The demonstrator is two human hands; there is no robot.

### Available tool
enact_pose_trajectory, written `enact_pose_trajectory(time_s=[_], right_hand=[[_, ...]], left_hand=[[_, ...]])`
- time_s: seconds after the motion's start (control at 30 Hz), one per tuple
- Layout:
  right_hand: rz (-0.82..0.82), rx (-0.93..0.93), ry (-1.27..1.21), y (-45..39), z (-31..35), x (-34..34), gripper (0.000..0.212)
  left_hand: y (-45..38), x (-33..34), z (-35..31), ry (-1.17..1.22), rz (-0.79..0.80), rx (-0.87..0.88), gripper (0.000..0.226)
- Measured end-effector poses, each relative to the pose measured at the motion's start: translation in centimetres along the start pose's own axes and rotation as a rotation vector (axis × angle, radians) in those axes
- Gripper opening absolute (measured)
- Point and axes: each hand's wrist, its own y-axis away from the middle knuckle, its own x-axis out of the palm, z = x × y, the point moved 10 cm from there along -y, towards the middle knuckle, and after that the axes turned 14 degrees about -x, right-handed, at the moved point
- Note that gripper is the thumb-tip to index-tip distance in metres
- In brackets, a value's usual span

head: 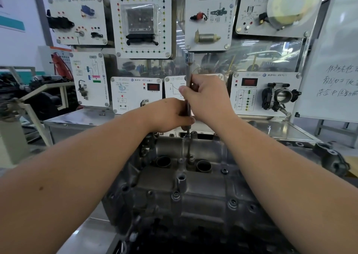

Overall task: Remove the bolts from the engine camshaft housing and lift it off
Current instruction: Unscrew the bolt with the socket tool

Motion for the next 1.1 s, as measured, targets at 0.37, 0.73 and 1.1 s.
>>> enact_pose_trajectory(time_s=[0.37, 0.73, 1.1], right_hand=[[-0.266, 0.341, -0.533, -1.5, 1.3, 1.8, 0.05], [-0.326, 0.405, -0.642, -2.6, -0.5, 2.5, 0.034], [-0.36, 0.424, -0.676, -2.5, 0.7, 1.1, 0.034]], left_hand=[[0.7, -0.4, -0.6, -0.006, -0.033, 0.02, 0.024], [-0.2, -0.2, 0.0, 0.015, -0.045, 0.052, 0.029], [0.4, -0.3, -0.4, -0.012, -0.055, 0.016, 0.026]])
